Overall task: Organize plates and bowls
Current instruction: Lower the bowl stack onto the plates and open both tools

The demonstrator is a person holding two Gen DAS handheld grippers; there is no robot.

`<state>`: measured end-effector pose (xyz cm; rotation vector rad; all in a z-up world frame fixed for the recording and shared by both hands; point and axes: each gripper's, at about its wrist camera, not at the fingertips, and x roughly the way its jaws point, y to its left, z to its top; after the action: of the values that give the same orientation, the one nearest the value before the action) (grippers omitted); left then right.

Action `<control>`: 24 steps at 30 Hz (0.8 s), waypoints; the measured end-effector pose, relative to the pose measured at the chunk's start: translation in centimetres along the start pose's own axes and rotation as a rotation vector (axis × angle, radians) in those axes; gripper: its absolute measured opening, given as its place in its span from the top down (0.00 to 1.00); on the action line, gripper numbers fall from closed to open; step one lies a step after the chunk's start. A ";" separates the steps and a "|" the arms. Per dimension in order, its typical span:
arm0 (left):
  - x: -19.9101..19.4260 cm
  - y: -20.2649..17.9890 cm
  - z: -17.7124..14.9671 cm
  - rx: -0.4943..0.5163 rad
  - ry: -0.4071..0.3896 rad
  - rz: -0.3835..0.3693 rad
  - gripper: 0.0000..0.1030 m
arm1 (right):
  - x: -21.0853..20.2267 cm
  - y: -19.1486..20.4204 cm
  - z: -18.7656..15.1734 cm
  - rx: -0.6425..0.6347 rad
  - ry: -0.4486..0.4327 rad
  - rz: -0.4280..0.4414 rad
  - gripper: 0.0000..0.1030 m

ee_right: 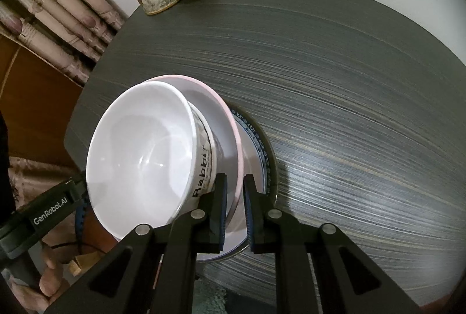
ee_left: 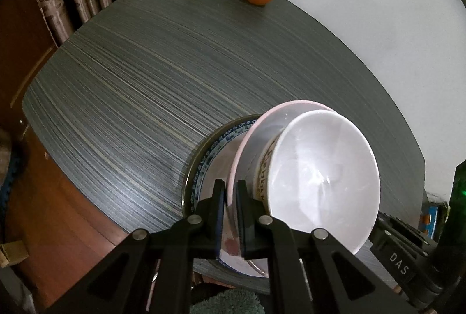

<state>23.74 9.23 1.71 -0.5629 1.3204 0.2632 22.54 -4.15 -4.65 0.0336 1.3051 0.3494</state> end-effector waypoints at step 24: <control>-3.2 0.3 -0.2 -0.005 -0.055 0.028 0.74 | -2.8 -1.7 -1.4 0.012 -0.060 -0.028 0.46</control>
<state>22.71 9.79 4.65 -0.5381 1.2758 0.3030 21.01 -6.74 -2.81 0.0355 1.2472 0.3151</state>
